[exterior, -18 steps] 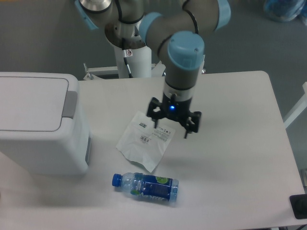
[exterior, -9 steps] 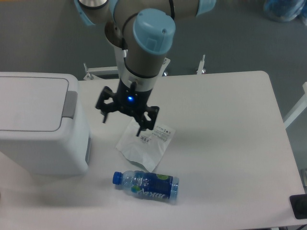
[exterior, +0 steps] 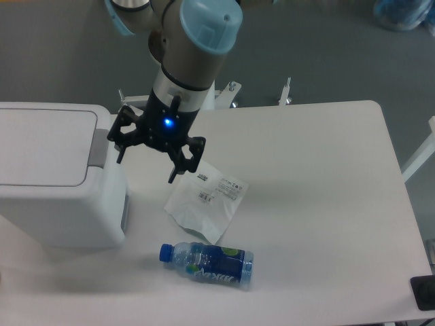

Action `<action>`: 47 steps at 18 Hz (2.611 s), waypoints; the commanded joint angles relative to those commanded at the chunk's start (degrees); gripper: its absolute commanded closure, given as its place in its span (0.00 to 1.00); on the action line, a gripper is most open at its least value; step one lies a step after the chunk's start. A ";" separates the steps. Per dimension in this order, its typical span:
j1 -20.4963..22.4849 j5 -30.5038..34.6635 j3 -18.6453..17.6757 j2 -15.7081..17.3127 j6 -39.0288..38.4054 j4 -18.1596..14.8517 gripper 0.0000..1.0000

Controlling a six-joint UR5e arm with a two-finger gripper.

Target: Open the trash can

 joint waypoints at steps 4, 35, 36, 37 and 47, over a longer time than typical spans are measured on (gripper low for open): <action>-0.09 -0.09 -2.82 1.76 -0.53 0.26 0.00; -2.02 0.44 -2.64 -0.43 -3.34 1.49 0.00; -2.02 0.53 -2.21 -0.34 -3.25 1.49 0.00; -2.02 0.53 -1.94 -0.26 -2.56 1.58 0.00; 2.37 7.63 -2.46 -0.08 3.32 10.37 0.00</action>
